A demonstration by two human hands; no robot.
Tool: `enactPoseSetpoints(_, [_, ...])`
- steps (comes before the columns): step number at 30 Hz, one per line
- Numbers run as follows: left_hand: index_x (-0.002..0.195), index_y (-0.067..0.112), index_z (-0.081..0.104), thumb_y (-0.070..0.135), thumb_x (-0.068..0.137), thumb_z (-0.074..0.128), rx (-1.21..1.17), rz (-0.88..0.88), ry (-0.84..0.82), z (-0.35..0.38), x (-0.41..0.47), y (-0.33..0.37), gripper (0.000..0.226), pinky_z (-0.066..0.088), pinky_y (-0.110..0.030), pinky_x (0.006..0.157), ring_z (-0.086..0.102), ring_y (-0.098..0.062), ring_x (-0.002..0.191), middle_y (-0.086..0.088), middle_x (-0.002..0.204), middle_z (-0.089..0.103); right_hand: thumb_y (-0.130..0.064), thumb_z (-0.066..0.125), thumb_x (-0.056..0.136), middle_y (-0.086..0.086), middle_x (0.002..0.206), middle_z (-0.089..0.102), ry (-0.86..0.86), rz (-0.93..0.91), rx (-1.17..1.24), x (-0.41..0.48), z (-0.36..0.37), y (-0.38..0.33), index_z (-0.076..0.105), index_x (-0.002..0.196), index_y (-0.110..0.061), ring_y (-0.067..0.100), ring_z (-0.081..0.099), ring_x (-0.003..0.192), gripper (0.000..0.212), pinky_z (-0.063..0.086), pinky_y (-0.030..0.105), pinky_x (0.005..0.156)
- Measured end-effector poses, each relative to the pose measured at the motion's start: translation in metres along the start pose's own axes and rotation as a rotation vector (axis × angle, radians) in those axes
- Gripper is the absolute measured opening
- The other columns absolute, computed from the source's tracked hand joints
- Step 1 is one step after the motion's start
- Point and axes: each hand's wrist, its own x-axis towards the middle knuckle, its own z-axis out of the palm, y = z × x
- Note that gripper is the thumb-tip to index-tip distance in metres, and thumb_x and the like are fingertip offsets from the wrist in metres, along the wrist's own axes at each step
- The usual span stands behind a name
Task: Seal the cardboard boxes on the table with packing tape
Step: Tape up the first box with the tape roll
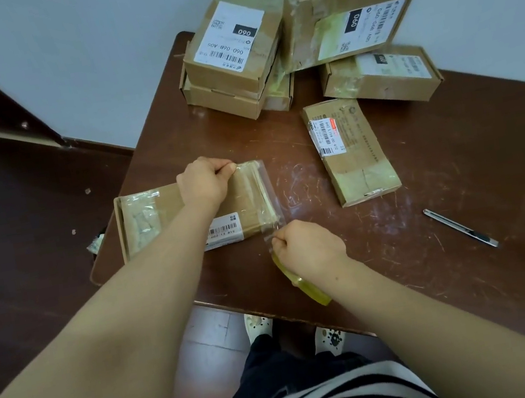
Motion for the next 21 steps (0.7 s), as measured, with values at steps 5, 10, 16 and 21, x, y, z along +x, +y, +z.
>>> enactPoseSetpoints(5, [0.135, 0.02, 0.053, 0.006, 0.091, 0.05, -0.064, 0.223, 0.052, 0.01, -0.009, 0.024, 0.047, 0.004, -0.041, 0.117, 0.043, -0.018, 0.132, -0.005, 0.137, 0.054, -0.035, 0.038, 0.099, -0.002, 0.119, 0.063, -0.024, 0.026, 0.003, 0.008, -0.005, -0.003, 0.062, 0.123, -0.029, 0.025, 0.059, 0.108, 0.034, 0.04, 0.031, 0.074])
enactPoseSetpoints(10, [0.147, 0.013, 0.031, 0.02, 0.093, 0.043, 0.344, 0.326, -0.046, 0.044, -0.012, 0.041, 0.055, -0.006, -0.038, 0.117, 0.02, -0.019, 0.144, -0.005, 0.153, 0.033, -0.031, 0.038, 0.096, 0.001, 0.112, 0.062, -0.009, 0.003, 0.008, 0.013, -0.003, -0.001, 0.063, 0.116, -0.026, 0.025, 0.058, 0.101, 0.032, 0.035, 0.03, 0.069])
enactPoseSetpoints(16, [0.138, 0.008, 0.048, 0.018, 0.092, 0.045, 0.297, 0.399, 0.014, 0.052, -0.008, 0.035, 0.047, -0.007, -0.032, 0.116, 0.025, -0.018, 0.142, -0.005, 0.152, 0.036, -0.029, 0.039, 0.095, 0.004, 0.11, 0.063, 0.005, -0.013, 0.019, 0.014, 0.001, 0.0, 0.062, 0.116, -0.025, 0.027, 0.058, 0.099, 0.031, 0.034, 0.029, 0.07])
enactPoseSetpoints(21, [0.115, 0.009, 0.069, 0.019, 0.087, 0.059, 0.227, 0.708, 0.086, 0.037, -0.014, 0.021, 0.031, 0.028, -0.052, 0.111, 0.062, -0.036, 0.101, -0.015, 0.106, 0.068, -0.033, 0.041, 0.096, 0.003, 0.113, 0.064, 0.015, -0.029, 0.001, 0.017, 0.003, -0.003, 0.063, 0.118, -0.027, 0.027, 0.06, 0.104, 0.031, 0.036, 0.03, 0.072])
